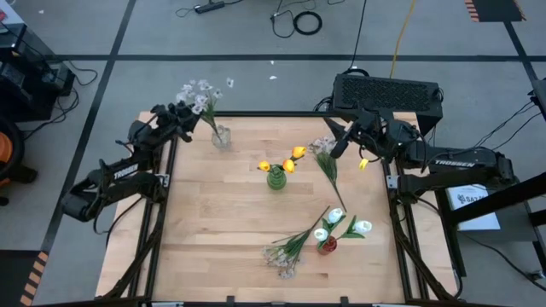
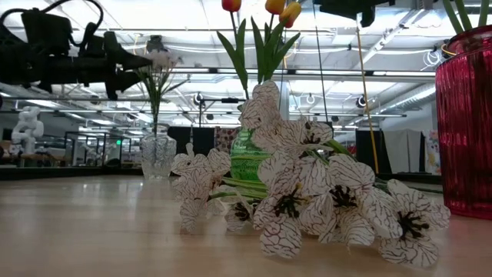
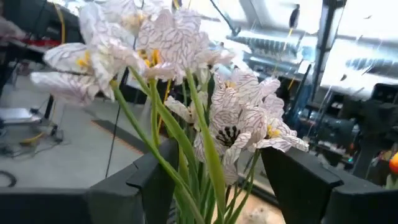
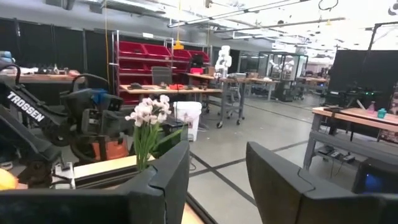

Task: Sort flowers into vase by color
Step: Put the bottom left white flowers into the transparent vase

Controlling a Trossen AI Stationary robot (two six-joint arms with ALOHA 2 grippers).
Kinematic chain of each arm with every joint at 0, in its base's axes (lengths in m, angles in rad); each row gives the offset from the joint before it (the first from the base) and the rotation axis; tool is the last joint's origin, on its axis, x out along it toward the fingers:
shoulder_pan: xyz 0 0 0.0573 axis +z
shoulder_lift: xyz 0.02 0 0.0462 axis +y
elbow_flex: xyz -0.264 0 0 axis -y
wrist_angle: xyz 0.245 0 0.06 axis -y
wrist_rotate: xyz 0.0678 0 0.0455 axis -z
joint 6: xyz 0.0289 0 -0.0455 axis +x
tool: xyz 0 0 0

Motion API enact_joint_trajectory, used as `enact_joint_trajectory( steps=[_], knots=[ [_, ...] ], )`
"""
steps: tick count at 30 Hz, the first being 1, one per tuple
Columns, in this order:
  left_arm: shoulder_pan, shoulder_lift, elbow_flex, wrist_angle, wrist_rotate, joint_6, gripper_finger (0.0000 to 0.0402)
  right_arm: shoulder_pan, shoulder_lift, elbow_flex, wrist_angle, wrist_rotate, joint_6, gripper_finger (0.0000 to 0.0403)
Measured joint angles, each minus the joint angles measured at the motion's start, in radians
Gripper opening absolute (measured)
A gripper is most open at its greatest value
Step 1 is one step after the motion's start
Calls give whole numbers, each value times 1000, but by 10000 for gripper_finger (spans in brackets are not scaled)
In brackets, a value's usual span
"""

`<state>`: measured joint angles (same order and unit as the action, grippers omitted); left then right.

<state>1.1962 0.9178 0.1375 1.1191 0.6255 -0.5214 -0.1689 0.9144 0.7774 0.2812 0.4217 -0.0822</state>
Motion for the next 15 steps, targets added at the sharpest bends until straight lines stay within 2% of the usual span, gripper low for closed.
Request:
enact_joint_trajectory(
  steps=[7, 12, 15],
  knots=[
    [5, -18, 1, -177, 17, 113, 235, 0, -23, 1, -31, -1, 18, 151],
    [7, -18, 37, -236, 86, 84, 235, 0, -22, 1, -34, -2, 18, 151],
    [9, -18, 83, -333, 150, 58, 235, 0, -22, 1, -35, -3, 17, 151]
  ],
)
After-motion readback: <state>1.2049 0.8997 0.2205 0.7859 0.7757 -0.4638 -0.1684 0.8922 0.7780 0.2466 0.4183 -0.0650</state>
